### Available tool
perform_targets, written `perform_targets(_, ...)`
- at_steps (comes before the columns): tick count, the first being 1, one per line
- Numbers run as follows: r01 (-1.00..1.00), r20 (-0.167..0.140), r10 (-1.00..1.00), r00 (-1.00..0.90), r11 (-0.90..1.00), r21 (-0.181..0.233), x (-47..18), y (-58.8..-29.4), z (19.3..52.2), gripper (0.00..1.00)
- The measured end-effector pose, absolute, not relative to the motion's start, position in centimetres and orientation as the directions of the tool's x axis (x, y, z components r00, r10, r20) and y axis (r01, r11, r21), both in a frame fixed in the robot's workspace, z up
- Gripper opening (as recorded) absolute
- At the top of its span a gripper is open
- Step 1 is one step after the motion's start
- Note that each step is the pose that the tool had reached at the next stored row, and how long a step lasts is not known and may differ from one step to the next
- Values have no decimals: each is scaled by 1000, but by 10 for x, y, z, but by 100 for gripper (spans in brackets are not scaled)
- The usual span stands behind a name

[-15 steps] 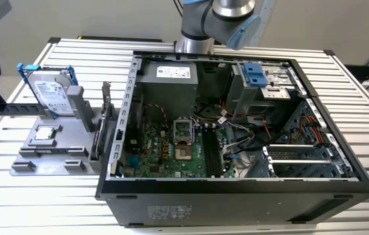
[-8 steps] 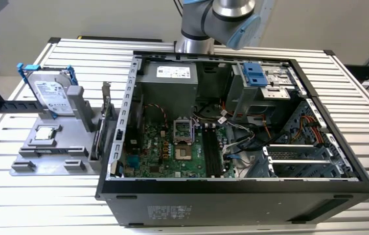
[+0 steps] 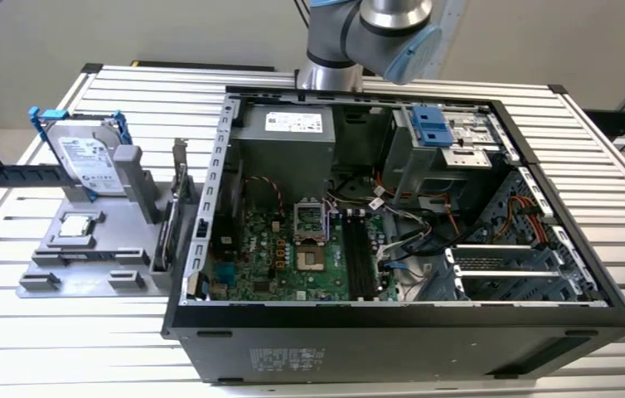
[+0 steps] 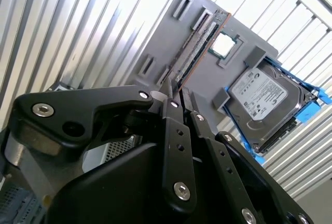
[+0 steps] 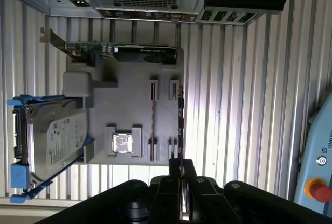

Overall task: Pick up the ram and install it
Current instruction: 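Pick up the ram and move it above insertion slot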

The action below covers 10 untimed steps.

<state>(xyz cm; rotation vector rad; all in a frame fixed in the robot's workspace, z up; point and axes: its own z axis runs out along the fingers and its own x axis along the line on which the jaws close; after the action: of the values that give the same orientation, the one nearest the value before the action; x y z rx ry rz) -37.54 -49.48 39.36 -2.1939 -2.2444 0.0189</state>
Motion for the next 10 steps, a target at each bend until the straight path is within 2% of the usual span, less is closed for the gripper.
perform_targets(10,1000,-6,1000,-22,22,-11,-376,-495,401,0)
